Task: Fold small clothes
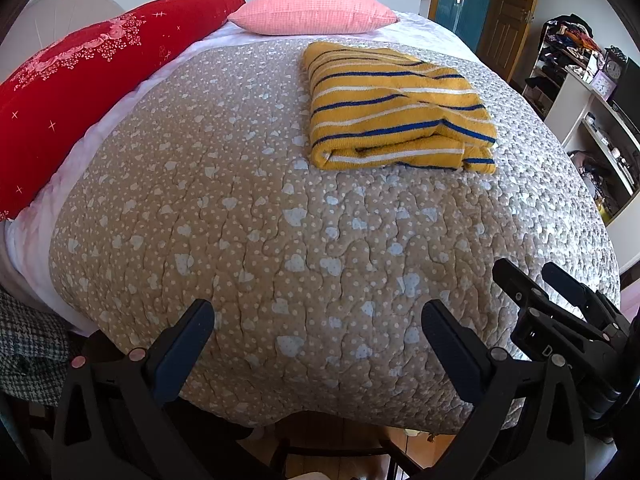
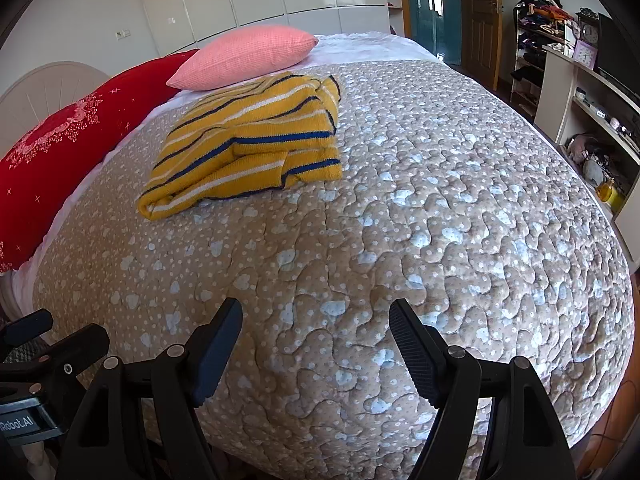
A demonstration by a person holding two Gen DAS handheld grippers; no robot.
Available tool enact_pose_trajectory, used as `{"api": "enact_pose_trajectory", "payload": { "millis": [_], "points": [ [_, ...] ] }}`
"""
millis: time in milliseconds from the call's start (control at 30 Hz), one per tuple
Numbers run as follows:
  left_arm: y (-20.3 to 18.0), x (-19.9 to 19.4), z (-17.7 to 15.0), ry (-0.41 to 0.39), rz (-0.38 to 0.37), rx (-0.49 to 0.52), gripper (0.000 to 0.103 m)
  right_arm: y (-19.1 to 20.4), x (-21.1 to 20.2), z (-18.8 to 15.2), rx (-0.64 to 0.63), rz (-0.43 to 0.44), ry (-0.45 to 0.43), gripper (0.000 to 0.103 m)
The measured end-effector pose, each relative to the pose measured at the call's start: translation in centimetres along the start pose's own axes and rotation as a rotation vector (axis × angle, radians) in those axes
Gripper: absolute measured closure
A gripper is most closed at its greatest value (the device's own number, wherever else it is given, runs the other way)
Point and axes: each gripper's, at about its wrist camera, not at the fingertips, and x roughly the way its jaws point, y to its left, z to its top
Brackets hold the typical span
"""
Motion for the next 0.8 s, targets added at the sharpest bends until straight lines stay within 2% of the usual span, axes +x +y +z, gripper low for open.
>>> {"api": "enact_pose_trajectory", "payload": {
  "millis": [800],
  "points": [
    [-0.04, 0.23, -0.09, 0.004, 0.0, 0.0, 0.0, -0.16, 0.47, -0.04, -0.009, 0.005, 0.01, 0.023]
  ]
}}
